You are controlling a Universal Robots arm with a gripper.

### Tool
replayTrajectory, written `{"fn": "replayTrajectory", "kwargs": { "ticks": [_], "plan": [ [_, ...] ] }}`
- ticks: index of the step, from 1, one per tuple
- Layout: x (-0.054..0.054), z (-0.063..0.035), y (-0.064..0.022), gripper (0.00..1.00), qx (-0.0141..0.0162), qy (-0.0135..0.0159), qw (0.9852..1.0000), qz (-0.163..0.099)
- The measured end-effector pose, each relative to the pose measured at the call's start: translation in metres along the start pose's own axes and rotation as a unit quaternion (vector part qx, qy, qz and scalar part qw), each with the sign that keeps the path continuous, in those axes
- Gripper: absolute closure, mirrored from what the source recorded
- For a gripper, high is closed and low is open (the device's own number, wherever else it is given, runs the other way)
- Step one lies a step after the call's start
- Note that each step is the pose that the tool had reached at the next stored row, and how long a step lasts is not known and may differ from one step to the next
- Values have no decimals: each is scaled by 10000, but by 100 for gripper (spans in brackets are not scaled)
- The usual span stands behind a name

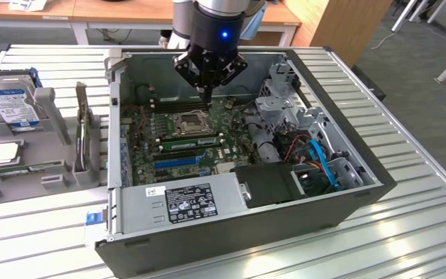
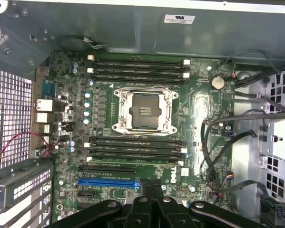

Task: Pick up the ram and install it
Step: 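Press down the ram until it locks into place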

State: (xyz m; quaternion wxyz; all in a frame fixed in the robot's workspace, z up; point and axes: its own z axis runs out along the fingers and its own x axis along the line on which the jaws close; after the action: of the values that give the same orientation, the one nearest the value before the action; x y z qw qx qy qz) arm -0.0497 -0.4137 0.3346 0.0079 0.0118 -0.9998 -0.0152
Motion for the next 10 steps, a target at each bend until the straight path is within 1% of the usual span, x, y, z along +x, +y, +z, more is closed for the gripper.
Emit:
{"fn": "replayTrajectory", "kwargs": {
  "ticks": [1, 10],
  "plan": [
    [-2, -1, 0, 90, 1, 8, 10000, 0],
    [6, 0, 1, 90, 0, 8, 10000, 3]
  ]
}}
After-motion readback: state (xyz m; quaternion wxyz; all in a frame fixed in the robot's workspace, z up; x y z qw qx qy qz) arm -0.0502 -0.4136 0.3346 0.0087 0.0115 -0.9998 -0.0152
